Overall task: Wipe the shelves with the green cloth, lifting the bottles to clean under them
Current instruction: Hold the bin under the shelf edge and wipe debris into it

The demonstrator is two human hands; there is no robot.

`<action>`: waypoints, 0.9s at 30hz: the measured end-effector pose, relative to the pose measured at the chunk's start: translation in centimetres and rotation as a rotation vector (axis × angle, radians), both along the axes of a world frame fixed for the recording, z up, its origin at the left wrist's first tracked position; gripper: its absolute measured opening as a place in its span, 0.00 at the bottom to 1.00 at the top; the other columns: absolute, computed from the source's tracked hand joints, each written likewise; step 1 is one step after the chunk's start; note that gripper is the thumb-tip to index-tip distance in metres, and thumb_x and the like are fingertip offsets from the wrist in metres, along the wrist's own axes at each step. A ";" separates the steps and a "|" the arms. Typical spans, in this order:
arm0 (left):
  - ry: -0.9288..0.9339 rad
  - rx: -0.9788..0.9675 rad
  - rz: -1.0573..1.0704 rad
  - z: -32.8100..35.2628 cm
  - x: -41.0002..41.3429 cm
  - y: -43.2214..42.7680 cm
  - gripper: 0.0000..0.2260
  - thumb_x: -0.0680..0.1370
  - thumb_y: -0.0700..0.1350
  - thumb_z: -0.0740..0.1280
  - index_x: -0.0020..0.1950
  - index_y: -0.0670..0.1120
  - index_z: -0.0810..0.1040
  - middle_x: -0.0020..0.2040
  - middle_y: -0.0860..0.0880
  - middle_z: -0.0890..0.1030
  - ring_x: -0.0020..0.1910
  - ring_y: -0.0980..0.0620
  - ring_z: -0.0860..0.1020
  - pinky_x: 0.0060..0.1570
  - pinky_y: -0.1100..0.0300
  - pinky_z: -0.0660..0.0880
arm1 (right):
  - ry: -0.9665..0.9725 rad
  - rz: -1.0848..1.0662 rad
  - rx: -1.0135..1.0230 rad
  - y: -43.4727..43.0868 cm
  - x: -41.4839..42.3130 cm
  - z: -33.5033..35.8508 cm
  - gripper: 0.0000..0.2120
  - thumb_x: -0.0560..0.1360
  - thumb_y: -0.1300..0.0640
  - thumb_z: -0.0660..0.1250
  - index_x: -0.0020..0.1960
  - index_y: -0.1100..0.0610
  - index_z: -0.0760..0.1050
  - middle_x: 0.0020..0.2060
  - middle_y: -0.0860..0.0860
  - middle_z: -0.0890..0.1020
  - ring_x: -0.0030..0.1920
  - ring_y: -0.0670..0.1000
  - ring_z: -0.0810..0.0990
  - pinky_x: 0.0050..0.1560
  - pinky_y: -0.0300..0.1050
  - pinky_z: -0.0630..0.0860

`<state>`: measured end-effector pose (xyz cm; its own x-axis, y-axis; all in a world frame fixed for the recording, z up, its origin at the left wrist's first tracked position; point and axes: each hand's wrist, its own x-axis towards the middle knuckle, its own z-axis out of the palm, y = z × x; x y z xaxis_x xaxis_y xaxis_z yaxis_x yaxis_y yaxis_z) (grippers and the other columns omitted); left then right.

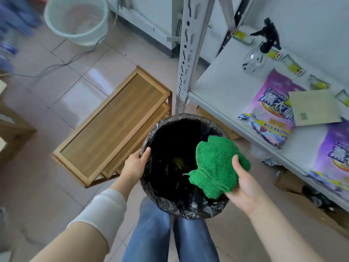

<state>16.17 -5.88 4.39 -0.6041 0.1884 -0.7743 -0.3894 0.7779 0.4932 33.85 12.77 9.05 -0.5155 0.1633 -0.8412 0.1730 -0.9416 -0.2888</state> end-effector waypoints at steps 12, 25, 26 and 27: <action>0.162 0.178 -0.195 26.1 -2.2 -2.4 0.22 0.79 0.56 0.55 0.62 0.41 0.73 0.47 0.45 0.77 0.47 0.44 0.75 0.47 0.54 0.72 | -0.001 -0.093 0.393 -7.4 -0.1 28.7 0.17 0.78 0.53 0.56 0.63 0.59 0.72 0.56 0.55 0.81 0.49 0.52 0.83 0.41 0.49 0.82; 0.293 0.307 -0.371 36.8 -7.1 7.8 0.24 0.79 0.56 0.56 0.57 0.37 0.76 0.57 0.33 0.78 0.57 0.35 0.76 0.56 0.47 0.74 | 0.206 -0.139 0.687 -1.7 -2.8 46.0 0.21 0.67 0.48 0.63 0.54 0.59 0.77 0.48 0.55 0.85 0.46 0.52 0.85 0.40 0.47 0.82; 0.297 0.307 -0.374 37.1 -7.4 8.8 0.24 0.79 0.57 0.56 0.58 0.37 0.76 0.58 0.33 0.78 0.57 0.35 0.76 0.57 0.47 0.73 | 0.224 -0.130 0.708 -0.7 -3.4 46.6 0.20 0.67 0.48 0.63 0.54 0.59 0.77 0.48 0.55 0.85 0.46 0.52 0.85 0.42 0.47 0.82; 0.306 0.305 -0.379 37.3 -7.7 9.7 0.24 0.79 0.57 0.56 0.58 0.37 0.76 0.57 0.34 0.78 0.57 0.36 0.76 0.57 0.48 0.73 | 0.252 -0.121 0.720 0.1 -4.0 47.3 0.20 0.67 0.48 0.63 0.54 0.59 0.77 0.48 0.54 0.85 0.46 0.52 0.85 0.43 0.47 0.82</action>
